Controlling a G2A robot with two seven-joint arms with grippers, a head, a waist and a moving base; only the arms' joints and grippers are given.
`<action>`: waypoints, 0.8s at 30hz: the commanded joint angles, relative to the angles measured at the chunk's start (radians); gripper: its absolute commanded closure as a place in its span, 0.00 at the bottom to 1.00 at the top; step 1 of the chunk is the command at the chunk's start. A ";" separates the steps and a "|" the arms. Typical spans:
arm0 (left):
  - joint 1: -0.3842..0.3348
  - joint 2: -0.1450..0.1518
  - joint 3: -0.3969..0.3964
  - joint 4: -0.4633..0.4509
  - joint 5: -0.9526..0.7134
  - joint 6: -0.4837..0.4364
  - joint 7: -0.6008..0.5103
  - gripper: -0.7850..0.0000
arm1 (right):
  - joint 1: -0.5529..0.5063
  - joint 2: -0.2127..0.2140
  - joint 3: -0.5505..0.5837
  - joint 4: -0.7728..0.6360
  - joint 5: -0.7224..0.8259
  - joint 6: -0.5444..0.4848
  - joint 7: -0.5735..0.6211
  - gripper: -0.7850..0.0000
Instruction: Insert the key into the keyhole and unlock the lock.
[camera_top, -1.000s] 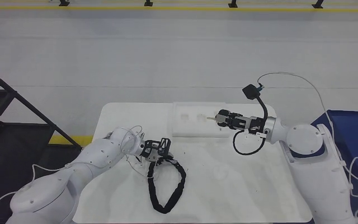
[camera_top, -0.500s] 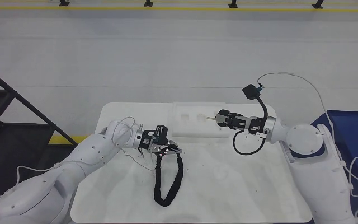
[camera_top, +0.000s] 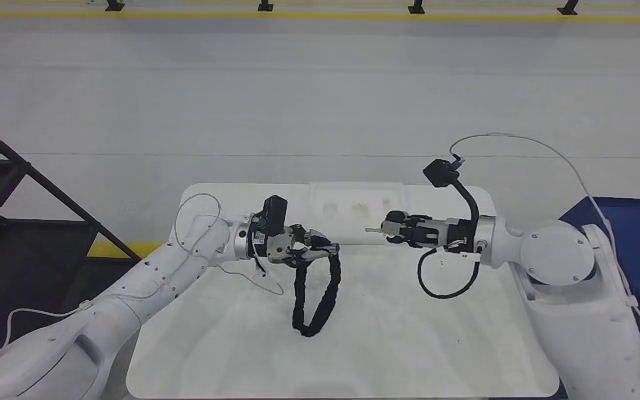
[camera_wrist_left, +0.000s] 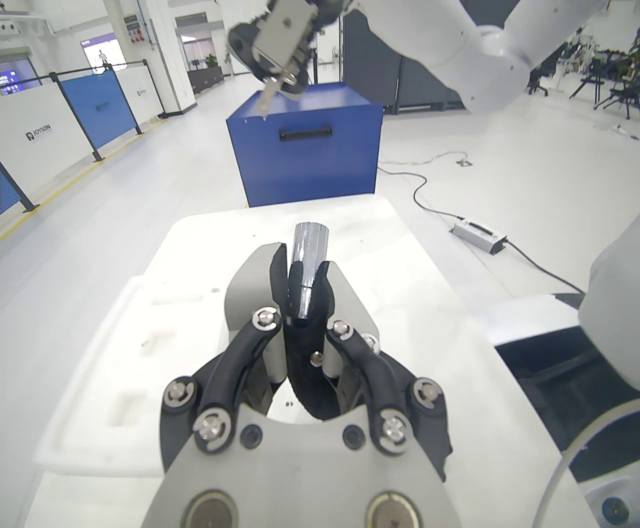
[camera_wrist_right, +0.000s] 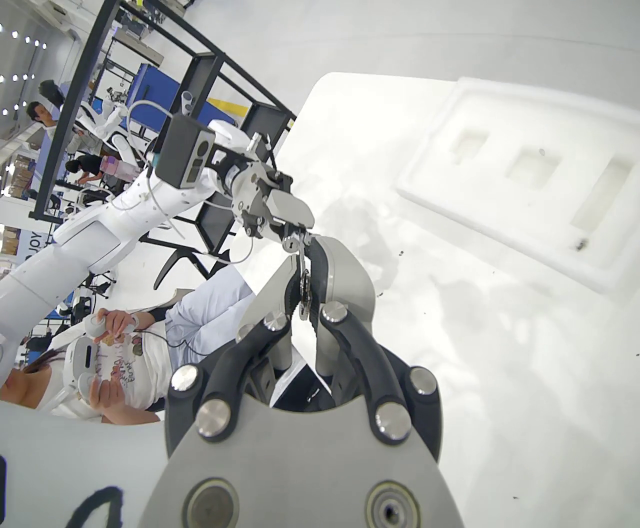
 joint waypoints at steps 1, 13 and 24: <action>-0.003 0.004 0.004 -0.016 -0.030 0.000 0.000 1.00 | -0.002 0.003 0.013 -0.018 0.024 0.007 0.018 1.00; -0.046 0.002 0.041 -0.083 -0.135 0.000 0.000 1.00 | -0.025 0.016 0.063 -0.067 0.071 0.004 0.029 1.00; -0.046 0.002 0.041 -0.083 -0.135 0.000 0.000 1.00 | -0.031 0.016 0.062 -0.065 0.069 0.004 0.015 1.00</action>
